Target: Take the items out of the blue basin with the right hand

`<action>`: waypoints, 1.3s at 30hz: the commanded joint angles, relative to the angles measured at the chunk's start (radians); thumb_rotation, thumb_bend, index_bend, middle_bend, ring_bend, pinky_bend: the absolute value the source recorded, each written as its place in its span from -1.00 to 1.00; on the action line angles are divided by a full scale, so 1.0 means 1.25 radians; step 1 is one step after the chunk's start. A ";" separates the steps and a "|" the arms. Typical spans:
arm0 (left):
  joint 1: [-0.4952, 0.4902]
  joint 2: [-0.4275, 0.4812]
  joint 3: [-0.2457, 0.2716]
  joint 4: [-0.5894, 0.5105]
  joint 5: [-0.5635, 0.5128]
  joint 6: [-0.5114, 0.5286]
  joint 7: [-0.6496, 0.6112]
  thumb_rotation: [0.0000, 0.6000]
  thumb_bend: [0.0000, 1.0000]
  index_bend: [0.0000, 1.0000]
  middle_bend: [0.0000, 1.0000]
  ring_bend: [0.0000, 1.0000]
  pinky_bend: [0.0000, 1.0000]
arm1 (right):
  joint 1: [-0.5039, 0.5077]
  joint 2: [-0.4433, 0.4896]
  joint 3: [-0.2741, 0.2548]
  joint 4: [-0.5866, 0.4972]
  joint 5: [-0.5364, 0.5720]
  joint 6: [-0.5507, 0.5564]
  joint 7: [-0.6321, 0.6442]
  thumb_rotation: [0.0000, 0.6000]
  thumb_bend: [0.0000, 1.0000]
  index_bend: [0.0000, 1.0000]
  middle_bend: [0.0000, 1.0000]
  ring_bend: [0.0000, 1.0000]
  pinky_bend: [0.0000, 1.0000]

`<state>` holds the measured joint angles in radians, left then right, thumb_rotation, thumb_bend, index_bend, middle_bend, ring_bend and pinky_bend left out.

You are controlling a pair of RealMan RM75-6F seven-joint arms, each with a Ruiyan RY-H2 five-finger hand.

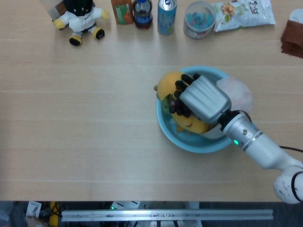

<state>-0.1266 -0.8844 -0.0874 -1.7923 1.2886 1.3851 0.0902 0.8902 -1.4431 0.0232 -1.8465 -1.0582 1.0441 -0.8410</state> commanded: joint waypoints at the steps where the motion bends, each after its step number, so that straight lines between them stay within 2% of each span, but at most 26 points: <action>1: -0.001 0.000 0.000 0.001 0.001 -0.001 -0.001 1.00 -0.26 -0.49 -0.47 -0.50 -0.47 | -0.007 0.003 -0.005 -0.003 -0.007 0.005 0.003 1.00 -0.46 0.10 -0.25 -0.47 -0.09; 8: -0.003 -0.001 -0.001 0.001 0.003 -0.005 -0.003 1.00 -0.26 -0.48 -0.47 -0.50 -0.47 | -0.019 0.010 -0.013 -0.010 -0.020 0.010 0.009 1.00 -0.41 0.15 -0.21 -0.41 0.00; 16: -0.006 -0.002 -0.002 0.003 0.004 -0.009 -0.003 1.00 -0.26 -0.48 -0.47 -0.50 -0.47 | -0.035 0.016 -0.014 -0.015 -0.033 0.015 0.032 1.00 -0.35 0.27 -0.12 -0.26 0.27; 22: -0.006 0.000 -0.002 0.002 0.004 -0.008 -0.003 1.00 -0.26 -0.48 -0.47 -0.50 -0.47 | -0.046 0.027 -0.010 -0.024 -0.038 0.016 0.052 1.00 -0.27 0.32 -0.04 -0.14 0.41; 39: -0.006 0.010 -0.003 0.009 0.008 -0.010 -0.021 1.00 -0.26 -0.48 -0.47 -0.50 -0.47 | -0.066 0.086 0.025 -0.111 -0.055 0.043 0.084 1.00 -0.25 0.34 -0.01 -0.05 0.45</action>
<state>-0.1339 -0.8717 -0.0916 -1.7817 1.2989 1.3730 0.0638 0.8096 -1.3402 0.0510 -1.9799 -1.1249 1.0948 -0.7395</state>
